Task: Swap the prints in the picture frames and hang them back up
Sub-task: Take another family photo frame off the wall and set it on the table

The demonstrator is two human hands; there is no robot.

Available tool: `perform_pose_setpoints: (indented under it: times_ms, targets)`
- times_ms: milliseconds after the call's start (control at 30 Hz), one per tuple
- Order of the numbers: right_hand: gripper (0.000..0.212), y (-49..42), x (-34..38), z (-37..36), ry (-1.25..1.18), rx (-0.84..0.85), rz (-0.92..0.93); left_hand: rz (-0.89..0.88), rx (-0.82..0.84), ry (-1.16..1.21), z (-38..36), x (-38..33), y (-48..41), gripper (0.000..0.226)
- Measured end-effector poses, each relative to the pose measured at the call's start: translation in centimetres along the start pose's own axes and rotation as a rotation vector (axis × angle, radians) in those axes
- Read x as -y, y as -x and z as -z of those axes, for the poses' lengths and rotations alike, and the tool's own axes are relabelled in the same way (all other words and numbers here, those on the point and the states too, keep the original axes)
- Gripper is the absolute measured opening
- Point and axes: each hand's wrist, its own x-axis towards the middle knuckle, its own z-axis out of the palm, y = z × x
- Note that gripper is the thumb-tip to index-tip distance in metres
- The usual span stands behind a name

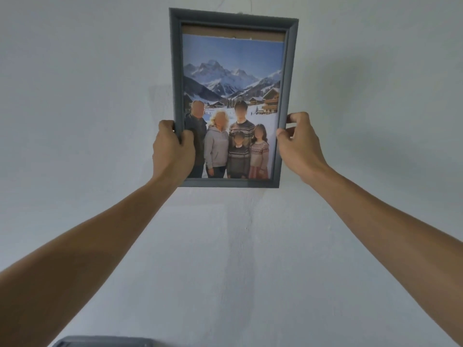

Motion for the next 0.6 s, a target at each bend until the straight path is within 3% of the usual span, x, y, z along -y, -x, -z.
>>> perform_pose_setpoints:
  times_ms: [333,600]
  targets:
    - [0.031,8.5,-0.8,-2.1,-0.105,0.139,-0.099,0.189,0.136,-0.006,3.4,5.0,6.3,0.016]
    - [0.035,16.1,-2.5,-5.6,-0.128,0.308,-0.098,0.325,0.092,-0.077,8.1,8.9,14.0,0.03]
